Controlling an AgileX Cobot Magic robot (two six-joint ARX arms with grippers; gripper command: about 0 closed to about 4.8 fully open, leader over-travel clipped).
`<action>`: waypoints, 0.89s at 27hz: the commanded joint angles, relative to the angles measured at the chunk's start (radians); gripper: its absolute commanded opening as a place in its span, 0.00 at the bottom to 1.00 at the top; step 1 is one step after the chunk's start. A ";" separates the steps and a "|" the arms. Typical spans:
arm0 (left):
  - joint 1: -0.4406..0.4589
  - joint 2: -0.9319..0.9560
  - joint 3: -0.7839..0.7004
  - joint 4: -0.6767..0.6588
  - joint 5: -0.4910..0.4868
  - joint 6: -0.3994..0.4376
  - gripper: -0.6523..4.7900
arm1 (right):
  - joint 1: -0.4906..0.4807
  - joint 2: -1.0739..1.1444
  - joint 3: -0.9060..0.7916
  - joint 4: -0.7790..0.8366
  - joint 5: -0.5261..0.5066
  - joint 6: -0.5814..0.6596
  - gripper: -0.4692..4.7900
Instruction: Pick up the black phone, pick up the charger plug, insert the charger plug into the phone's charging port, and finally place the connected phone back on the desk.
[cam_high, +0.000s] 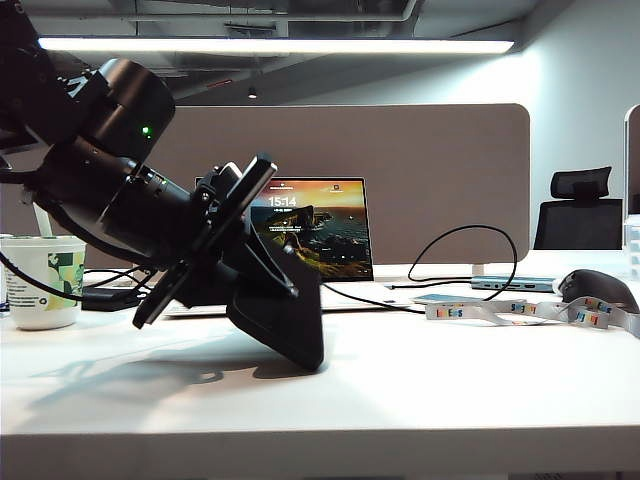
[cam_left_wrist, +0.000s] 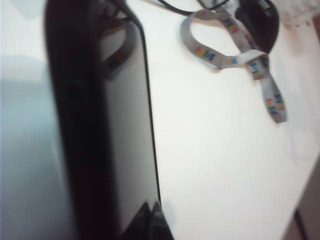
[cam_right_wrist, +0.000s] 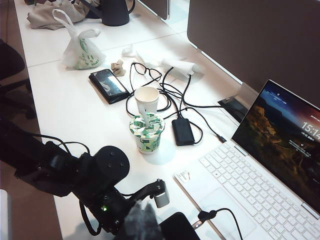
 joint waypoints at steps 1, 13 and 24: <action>0.002 0.005 0.001 -0.045 -0.056 0.016 0.36 | 0.002 -0.006 0.005 0.006 -0.002 0.013 0.08; 0.004 -0.072 0.072 -0.208 -0.072 0.064 0.81 | 0.002 -0.014 0.005 0.007 0.005 0.013 0.08; 0.005 -0.373 0.156 -0.575 -0.357 0.283 0.13 | 0.002 -0.053 0.006 -0.006 0.323 0.052 0.08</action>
